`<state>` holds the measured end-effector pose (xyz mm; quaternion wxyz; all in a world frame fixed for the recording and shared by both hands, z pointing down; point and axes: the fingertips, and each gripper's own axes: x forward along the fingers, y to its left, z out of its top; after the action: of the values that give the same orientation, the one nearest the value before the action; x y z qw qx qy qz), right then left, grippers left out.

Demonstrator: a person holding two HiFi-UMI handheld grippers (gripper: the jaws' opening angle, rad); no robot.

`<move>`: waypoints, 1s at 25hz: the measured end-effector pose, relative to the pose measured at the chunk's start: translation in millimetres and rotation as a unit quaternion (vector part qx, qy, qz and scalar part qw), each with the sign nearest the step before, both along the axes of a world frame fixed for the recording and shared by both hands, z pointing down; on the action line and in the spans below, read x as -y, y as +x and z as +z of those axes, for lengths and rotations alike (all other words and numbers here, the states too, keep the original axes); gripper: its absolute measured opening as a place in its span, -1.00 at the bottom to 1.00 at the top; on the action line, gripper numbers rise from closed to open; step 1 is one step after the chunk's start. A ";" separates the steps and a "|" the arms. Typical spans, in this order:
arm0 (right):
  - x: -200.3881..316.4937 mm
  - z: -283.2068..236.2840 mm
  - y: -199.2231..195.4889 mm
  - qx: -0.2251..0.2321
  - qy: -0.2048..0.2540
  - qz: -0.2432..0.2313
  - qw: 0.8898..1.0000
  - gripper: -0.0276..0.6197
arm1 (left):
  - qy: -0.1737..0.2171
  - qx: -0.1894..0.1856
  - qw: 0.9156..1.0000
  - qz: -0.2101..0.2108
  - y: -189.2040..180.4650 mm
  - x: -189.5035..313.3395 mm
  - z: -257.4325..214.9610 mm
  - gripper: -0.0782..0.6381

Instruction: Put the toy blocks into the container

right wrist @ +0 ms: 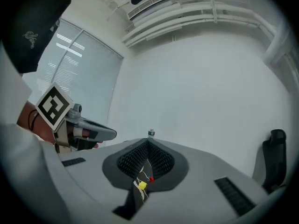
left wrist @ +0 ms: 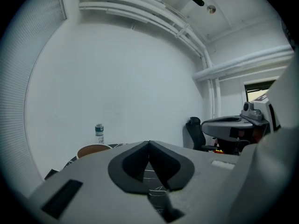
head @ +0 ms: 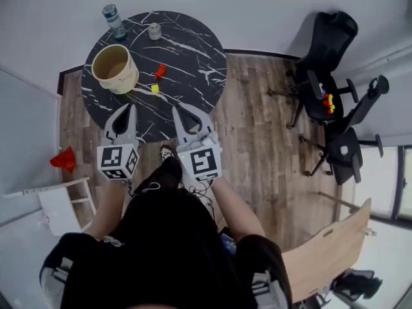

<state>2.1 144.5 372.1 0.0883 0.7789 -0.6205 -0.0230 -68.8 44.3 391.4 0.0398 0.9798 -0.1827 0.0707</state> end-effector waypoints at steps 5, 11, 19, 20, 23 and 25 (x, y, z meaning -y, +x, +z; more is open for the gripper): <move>47.9 13.4 30.6 0.002 -0.032 -0.023 0.999 -0.92 | -0.024 0.025 0.999 0.015 33.9 37.8 25.9 -0.78; 92.9 31.2 59.3 0.016 -0.074 -0.053 0.996 -0.92 | -0.055 0.059 0.996 0.033 65.2 68.5 57.0 -0.78; 135.0 70.6 87.4 0.033 -0.138 -0.098 0.985 -0.92 | -0.078 0.095 0.992 0.035 92.6 92.4 88.6 -0.78; 139.5 76.9 90.0 0.037 -0.146 -0.105 0.983 -0.92 | -0.082 0.101 0.991 0.031 94.6 94.5 93.2 -0.78; 152.9 99.0 99.9 0.045 -0.169 -0.129 0.976 -0.92 | -0.093 0.118 0.989 0.013 100.7 101.2 109.5 -0.78; 162.1 115.6 105.1 0.048 -0.181 -0.149 0.971 -0.92 | -0.102 0.130 0.986 -0.005 103.5 106.0 122.6 -0.78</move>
<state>107.1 -17.6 487.6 0.1937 0.6490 -0.7268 0.1142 34.7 -61.7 513.9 0.1162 0.9522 -0.1827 0.2155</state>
